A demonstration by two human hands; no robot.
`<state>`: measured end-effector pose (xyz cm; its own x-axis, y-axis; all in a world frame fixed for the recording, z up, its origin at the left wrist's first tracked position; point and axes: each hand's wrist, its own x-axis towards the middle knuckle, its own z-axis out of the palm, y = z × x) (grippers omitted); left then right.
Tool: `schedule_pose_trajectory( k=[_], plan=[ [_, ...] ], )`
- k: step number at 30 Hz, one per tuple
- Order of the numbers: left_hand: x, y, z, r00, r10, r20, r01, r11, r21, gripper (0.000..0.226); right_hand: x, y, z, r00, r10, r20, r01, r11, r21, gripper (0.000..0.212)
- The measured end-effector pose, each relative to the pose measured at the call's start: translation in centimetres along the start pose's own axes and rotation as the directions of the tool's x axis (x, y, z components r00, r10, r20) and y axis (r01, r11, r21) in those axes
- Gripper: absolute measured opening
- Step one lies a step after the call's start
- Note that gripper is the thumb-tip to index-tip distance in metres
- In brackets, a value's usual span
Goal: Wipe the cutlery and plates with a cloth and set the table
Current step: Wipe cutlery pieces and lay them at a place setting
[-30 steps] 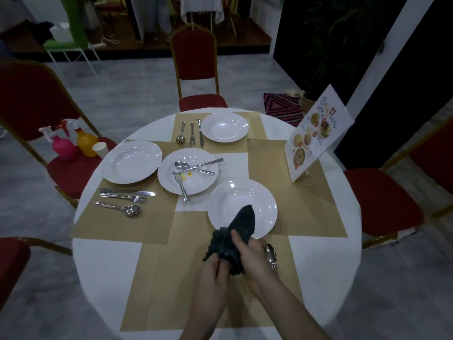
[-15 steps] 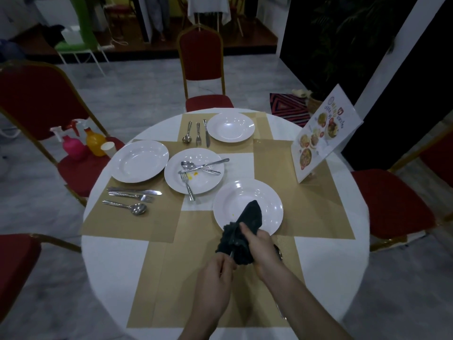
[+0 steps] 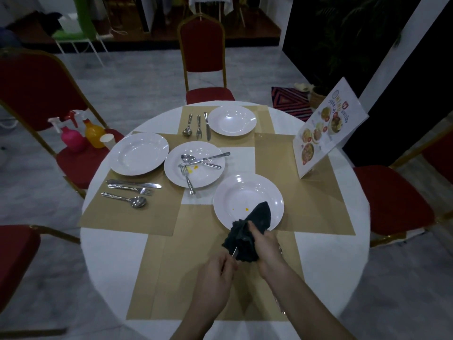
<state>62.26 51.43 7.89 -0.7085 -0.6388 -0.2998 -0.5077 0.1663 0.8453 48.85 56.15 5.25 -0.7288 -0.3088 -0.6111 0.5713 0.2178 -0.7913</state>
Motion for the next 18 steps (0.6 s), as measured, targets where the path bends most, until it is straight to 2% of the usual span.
schedule_pose_trajectory(
  k=[2,7,11,15,18],
  plan=[
    [0.4,0.1,-0.3,1.0,0.011,0.001,-0.011,1.0,0.021,0.024,0.0,0.2,0.1,1.0,0.013,0.002,-0.013,1.0,0.013,0.026],
    [1.5,-0.4,-0.6,0.998,-0.01,-0.058,0.012,0.999,0.034,0.027,-2.2,2.4,1.4,0.984,0.047,0.173,-0.035,0.997,-0.069,0.027],
    [1.1,-0.4,0.3,1.0,-0.009,-0.016,0.009,1.0,-0.001,0.026,-0.7,1.1,0.0,0.992,0.007,0.126,0.002,0.997,-0.076,0.022],
    [0.8,0.1,0.2,0.997,-0.016,0.073,0.023,0.996,-0.09,0.023,1.0,-0.1,-1.2,0.997,-0.019,0.078,0.025,0.996,-0.086,0.038],
    [1.0,0.5,-0.5,0.989,0.03,0.148,-0.019,0.997,-0.069,0.022,0.5,-1.0,-1.4,0.994,-0.073,0.08,0.081,0.993,-0.092,0.027]
  ],
)
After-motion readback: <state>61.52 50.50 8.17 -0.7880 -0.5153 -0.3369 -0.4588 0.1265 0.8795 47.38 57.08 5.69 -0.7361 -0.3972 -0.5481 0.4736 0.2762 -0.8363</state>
